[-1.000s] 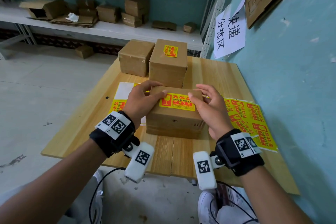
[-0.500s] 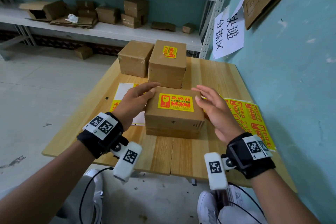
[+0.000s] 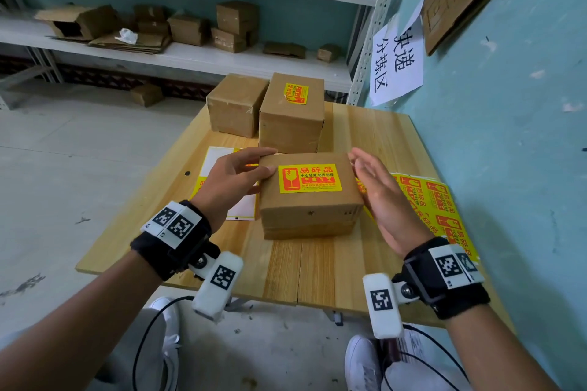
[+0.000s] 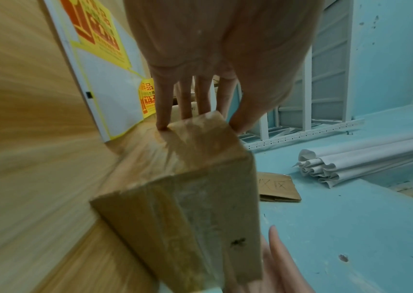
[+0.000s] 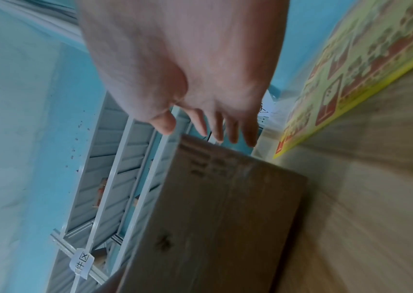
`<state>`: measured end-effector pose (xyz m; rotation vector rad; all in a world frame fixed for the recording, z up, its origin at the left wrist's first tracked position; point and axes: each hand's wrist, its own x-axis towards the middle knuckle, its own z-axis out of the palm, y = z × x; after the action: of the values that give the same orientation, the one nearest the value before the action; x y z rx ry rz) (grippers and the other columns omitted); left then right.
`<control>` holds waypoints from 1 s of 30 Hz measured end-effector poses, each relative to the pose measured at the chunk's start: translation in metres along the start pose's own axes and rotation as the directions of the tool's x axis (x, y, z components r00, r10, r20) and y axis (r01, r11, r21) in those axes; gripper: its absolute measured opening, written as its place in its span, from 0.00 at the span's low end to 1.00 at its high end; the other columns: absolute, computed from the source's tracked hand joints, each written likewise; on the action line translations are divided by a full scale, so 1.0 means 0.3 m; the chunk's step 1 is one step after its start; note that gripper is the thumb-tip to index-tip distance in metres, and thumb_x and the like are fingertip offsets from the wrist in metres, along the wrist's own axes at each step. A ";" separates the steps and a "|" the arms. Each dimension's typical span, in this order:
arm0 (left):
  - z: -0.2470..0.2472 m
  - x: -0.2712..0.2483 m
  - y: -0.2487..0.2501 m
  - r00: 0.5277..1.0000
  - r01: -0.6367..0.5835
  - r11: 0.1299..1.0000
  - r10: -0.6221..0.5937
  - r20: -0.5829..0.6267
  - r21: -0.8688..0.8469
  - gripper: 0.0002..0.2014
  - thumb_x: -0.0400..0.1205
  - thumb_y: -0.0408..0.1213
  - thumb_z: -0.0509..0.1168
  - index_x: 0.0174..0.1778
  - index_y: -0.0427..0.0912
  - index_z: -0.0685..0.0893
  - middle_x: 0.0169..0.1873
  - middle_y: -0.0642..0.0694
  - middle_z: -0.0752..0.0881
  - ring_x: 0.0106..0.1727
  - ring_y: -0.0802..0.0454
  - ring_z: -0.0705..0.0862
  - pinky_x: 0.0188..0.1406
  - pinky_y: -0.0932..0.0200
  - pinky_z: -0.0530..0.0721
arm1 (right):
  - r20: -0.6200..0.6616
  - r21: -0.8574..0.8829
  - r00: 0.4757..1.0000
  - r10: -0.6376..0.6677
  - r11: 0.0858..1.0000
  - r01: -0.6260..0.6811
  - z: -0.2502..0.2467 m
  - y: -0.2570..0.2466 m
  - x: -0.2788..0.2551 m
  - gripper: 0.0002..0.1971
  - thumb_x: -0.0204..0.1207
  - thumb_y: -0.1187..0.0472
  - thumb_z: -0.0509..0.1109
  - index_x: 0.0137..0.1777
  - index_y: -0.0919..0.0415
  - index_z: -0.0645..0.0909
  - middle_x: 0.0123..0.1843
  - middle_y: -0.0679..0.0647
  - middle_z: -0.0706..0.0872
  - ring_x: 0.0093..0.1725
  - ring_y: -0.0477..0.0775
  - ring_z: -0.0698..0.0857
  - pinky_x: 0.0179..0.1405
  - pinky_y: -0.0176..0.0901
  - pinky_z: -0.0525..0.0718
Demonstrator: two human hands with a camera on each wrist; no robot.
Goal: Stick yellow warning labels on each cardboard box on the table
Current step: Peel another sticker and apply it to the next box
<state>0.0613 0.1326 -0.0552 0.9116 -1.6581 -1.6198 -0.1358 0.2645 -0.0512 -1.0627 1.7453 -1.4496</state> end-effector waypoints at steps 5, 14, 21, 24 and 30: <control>0.010 0.029 -0.006 0.995 0.013 0.998 -0.019 -0.098 -0.066 0.18 0.80 0.35 0.71 0.66 0.48 0.84 0.58 0.46 0.87 0.62 0.49 0.84 0.62 0.50 0.85 | -0.225 -0.102 0.974 -0.035 0.995 0.012 -0.026 -0.018 -0.015 0.15 0.86 0.47 0.62 0.69 0.49 0.77 0.65 0.40 0.81 0.67 0.40 0.77 0.56 0.28 0.74; 0.174 0.062 0.014 0.981 -0.023 0.984 -0.012 -0.192 -0.179 0.16 0.79 0.37 0.72 0.63 0.43 0.86 0.52 0.48 0.84 0.50 0.57 0.85 0.50 0.55 0.90 | -0.172 -0.124 0.984 0.040 0.990 -0.062 0.009 -0.016 -0.035 0.15 0.77 0.33 0.66 0.56 0.40 0.80 0.53 0.34 0.85 0.57 0.37 0.84 0.63 0.58 0.85; 0.297 0.087 0.043 0.994 -0.097 0.992 0.093 -0.053 -0.076 0.14 0.83 0.39 0.68 0.64 0.48 0.86 0.54 0.54 0.88 0.58 0.60 0.85 0.58 0.58 0.86 | -0.304 -0.073 0.951 0.052 0.994 -0.078 -0.056 -0.011 0.059 0.09 0.83 0.40 0.63 0.57 0.37 0.79 0.56 0.40 0.86 0.58 0.47 0.85 0.62 0.60 0.86; 0.326 0.106 0.047 0.993 -0.115 0.993 0.115 0.004 -0.035 0.17 0.84 0.36 0.65 0.70 0.46 0.81 0.58 0.55 0.86 0.57 0.65 0.82 0.56 0.67 0.80 | -0.361 -0.089 0.932 0.033 0.994 -0.070 -0.074 -0.008 0.122 0.07 0.84 0.44 0.61 0.57 0.38 0.79 0.57 0.47 0.87 0.59 0.53 0.85 0.63 0.63 0.85; 0.361 0.181 0.043 0.997 -0.065 0.998 0.066 0.036 -0.025 0.24 0.84 0.35 0.66 0.76 0.44 0.71 0.64 0.54 0.79 0.65 0.62 0.76 0.58 0.68 0.73 | -0.431 -0.159 0.902 -0.030 0.986 -0.043 -0.059 0.006 0.236 0.16 0.83 0.42 0.60 0.61 0.48 0.81 0.61 0.54 0.84 0.59 0.58 0.85 0.63 0.62 0.85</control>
<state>-0.0595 0.1476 -0.0477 0.8119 -1.6732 -1.6176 -0.1853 0.2111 -0.0475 -0.8541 2.2108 -1.6527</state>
